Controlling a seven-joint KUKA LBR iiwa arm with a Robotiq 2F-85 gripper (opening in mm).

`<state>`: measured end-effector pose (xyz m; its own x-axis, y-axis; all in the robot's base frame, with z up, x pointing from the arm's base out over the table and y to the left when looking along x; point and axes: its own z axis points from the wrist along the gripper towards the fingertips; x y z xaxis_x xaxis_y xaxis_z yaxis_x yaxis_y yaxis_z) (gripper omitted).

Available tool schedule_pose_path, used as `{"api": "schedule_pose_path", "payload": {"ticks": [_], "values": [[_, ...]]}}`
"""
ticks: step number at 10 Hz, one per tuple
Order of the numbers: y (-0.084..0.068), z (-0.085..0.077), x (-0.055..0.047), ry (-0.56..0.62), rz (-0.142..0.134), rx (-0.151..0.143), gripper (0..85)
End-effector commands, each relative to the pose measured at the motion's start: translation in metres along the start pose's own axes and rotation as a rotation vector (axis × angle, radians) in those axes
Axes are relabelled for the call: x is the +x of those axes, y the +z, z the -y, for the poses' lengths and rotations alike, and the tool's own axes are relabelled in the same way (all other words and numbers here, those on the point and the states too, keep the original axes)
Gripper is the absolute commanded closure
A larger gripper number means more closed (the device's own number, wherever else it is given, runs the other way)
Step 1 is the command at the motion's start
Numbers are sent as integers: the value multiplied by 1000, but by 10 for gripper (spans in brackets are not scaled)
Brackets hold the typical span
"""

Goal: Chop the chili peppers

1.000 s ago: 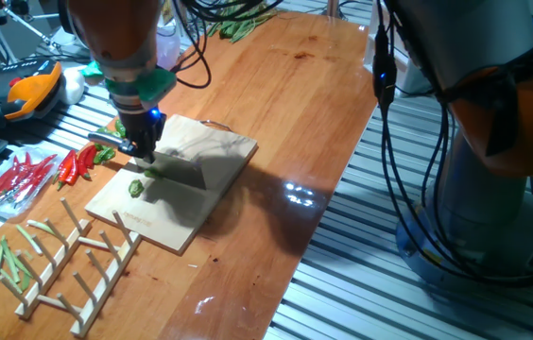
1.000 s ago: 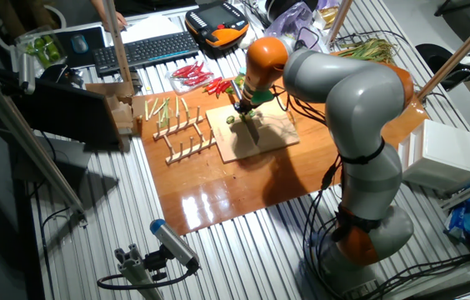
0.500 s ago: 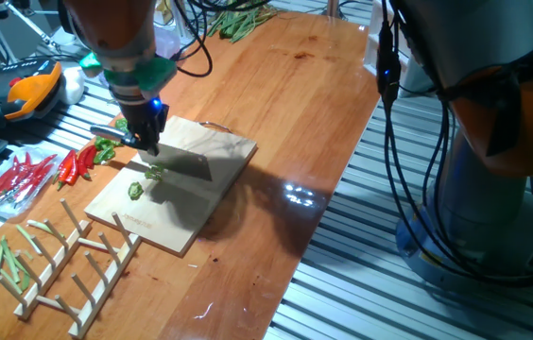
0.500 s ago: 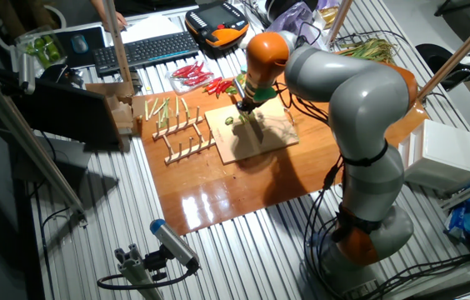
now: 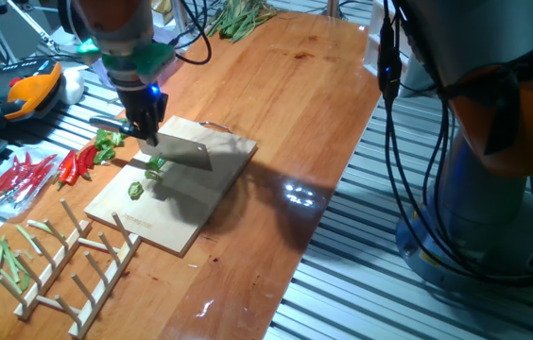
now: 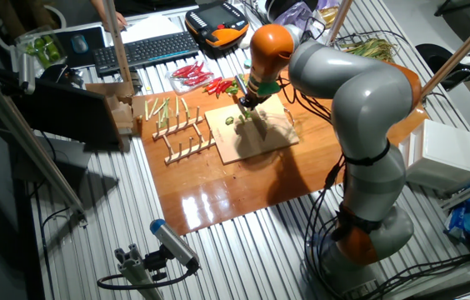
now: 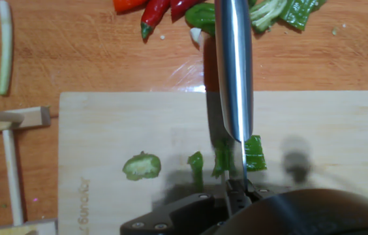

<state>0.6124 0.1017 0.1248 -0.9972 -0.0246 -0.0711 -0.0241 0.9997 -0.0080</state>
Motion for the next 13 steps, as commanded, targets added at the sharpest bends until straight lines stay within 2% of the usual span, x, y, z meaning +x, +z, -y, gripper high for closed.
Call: {"api": "schedule_pose_path", "payload": {"ticks": [1,3,6,9,11,13], "values": [[5,3,-2,-2,4,-6,850],[16,4,-6,-8,14,-21,850],[30,3,-9,-11,28,-26,850],[37,4,-11,-18,40,-27,850],[28,2,-9,-8,34,-22,850],[18,1,-6,4,26,-4,850]]}}
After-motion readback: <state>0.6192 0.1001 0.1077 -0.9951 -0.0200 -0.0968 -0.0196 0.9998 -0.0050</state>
